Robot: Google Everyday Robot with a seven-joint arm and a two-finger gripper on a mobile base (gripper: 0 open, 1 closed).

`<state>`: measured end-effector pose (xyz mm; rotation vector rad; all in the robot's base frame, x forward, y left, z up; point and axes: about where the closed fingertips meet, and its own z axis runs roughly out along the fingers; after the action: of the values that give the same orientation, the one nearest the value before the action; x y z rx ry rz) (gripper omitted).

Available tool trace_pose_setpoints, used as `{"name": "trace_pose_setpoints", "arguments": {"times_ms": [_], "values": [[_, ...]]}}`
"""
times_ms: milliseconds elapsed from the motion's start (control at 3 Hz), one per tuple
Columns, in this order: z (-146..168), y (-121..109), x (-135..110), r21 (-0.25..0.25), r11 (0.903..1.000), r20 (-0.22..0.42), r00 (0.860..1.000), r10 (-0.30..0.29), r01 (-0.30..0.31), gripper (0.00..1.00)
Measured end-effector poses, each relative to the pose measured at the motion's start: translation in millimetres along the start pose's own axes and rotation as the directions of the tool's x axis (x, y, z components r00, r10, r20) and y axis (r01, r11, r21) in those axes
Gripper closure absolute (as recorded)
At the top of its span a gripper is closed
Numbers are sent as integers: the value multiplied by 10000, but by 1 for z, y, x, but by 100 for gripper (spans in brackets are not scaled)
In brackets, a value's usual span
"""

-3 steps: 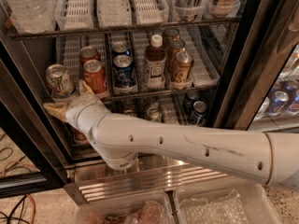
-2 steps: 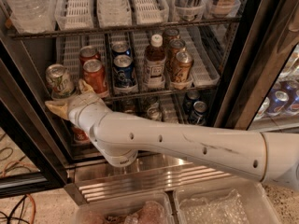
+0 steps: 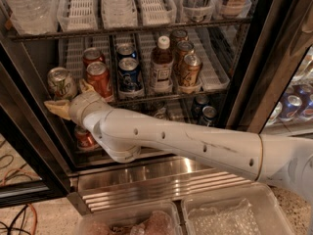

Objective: Pick 7up can from middle shelf of fridge

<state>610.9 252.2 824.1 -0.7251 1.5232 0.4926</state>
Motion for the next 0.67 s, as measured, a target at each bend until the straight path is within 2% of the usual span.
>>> {"name": "trace_pose_setpoints", "arguments": {"times_ms": [333,667], "values": [[14,1,-8,-280,9996,220,9997,-66,72,22],[21,4,-11,-492,9987,262,9996,-114,127,38]]}}
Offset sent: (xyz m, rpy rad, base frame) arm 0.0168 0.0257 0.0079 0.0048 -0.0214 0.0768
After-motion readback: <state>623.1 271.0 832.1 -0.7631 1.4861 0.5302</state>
